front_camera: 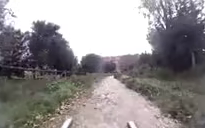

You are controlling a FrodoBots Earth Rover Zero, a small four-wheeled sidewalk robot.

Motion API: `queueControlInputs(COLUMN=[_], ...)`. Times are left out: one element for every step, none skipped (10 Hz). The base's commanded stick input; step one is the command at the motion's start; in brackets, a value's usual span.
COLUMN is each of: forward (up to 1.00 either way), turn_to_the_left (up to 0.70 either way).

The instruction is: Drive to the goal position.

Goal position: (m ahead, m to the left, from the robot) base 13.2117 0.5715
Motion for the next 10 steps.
queueControlInputs(forward=[0.70,0.70,0.70,0.70,0.70,0.70,0.70,0.70,0.70,0.70], turn_to_the_left=[0.00,0.00,0.00,0.00,0.00,0.00,0.00,0.00,0.00,0.00])
